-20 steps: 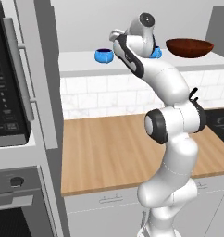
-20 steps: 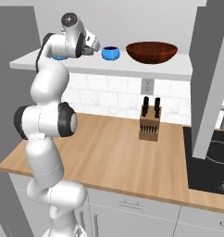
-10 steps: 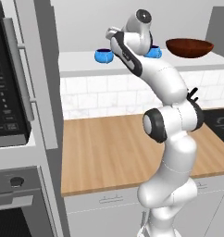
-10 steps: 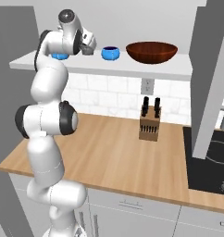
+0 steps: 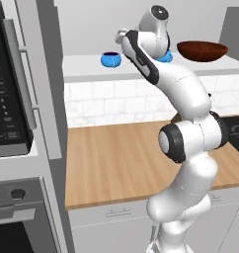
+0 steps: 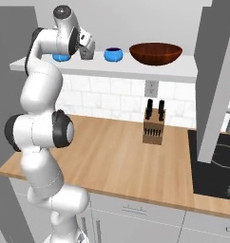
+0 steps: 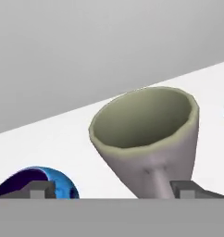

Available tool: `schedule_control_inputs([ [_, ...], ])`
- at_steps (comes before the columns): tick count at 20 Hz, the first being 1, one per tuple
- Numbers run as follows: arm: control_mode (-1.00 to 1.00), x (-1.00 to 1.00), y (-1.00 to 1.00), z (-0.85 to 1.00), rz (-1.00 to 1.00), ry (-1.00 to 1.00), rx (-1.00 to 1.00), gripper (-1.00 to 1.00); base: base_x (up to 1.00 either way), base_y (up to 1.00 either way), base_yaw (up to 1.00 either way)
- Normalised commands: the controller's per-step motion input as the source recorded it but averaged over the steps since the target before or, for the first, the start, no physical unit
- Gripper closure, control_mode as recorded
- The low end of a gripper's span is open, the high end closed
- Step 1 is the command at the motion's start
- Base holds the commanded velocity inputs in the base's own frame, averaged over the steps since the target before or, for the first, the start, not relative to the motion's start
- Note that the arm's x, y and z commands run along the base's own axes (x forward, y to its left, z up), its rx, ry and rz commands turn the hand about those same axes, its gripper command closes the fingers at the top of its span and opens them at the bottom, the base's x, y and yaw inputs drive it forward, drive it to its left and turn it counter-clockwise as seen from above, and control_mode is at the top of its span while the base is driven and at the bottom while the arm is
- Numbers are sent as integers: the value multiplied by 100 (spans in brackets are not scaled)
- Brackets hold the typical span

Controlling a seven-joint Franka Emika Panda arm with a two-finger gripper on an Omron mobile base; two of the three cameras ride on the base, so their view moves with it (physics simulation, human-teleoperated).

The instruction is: Gather all objects into one cabinet and sort the glasses and bowls to opposite sides.

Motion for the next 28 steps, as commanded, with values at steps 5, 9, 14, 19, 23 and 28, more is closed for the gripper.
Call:
schedule_control_inputs([
  [5,-100,-47,0,-44,5,-5,1,-100,0,0,0],
  [9,-100,-24,0,8,5,-18,2,-100,0,0,0],
  [14,-100,-36,0,30,9,-19,0,-100,0,0,0],
  [19,-100,-73,0,25,15,-14,-1,-100,0,0,0],
  [23,-100,-100,5,17,18,-7,-7,-100,0,0,0],
  [28,-100,-100,0,14,10,-1,-6,-100,0,0,0],
])
